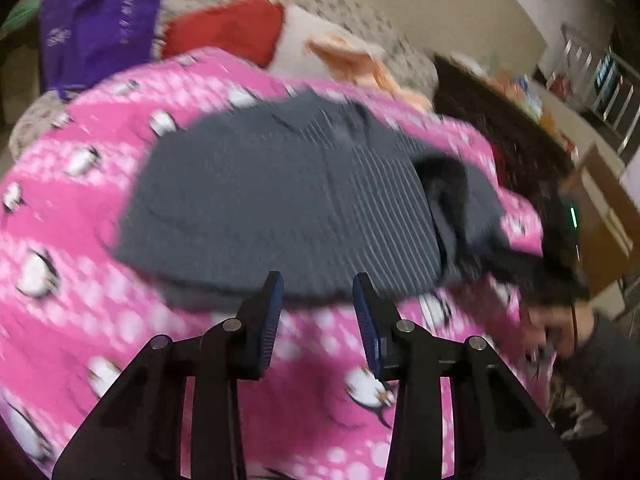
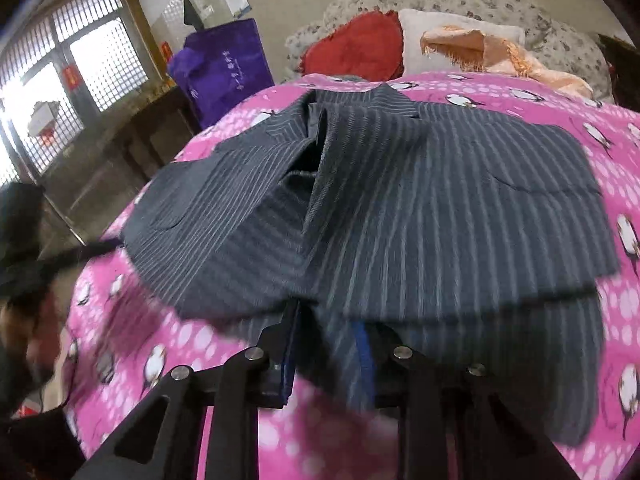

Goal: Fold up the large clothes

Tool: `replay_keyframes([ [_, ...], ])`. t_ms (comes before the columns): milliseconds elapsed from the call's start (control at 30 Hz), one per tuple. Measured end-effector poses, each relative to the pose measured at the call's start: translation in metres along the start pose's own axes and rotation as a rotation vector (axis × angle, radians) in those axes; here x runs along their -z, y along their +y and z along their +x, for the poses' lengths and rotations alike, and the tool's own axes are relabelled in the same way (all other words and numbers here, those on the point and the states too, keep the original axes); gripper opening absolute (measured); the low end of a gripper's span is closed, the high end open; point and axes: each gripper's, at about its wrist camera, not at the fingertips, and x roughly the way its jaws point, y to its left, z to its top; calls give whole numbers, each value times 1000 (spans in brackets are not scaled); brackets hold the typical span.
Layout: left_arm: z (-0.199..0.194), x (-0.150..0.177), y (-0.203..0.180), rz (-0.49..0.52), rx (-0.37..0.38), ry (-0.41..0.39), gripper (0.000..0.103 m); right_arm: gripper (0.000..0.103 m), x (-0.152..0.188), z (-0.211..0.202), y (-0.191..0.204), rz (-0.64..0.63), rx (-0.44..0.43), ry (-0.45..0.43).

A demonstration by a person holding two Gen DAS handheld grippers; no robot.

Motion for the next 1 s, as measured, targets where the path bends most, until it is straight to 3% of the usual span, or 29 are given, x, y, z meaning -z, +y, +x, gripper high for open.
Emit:
replay_keyframes([
  [100, 25, 15, -17, 15, -15, 66, 35, 25, -19, 15, 6, -33, 60, -5],
  [233, 40, 13, -30, 20, -2, 84, 35, 25, -57, 13, -3, 25, 1, -90],
  [433, 46, -39, -28, -15, 7, 11, 35, 25, -99, 21, -20, 97, -53, -121],
  [600, 83, -70, -9, -42, -29, 77, 35, 25, -109, 29, -25, 108, -45, -107],
  [733, 100, -123, 6, 41, -145, -1, 35, 25, -125, 38, -37, 58, -5, -116],
  [833, 107, -177, 24, 53, -262, -59, 35, 25, -153, 35, -54, 103, 24, -176],
  [900, 95, -198, 32, 15, -262, -104, 35, 25, -162, 22, -58, 135, 19, -230],
  [1000, 75, -197, 38, -13, -245, -166, 35, 25, -166, -3, -63, 131, 23, -302],
])
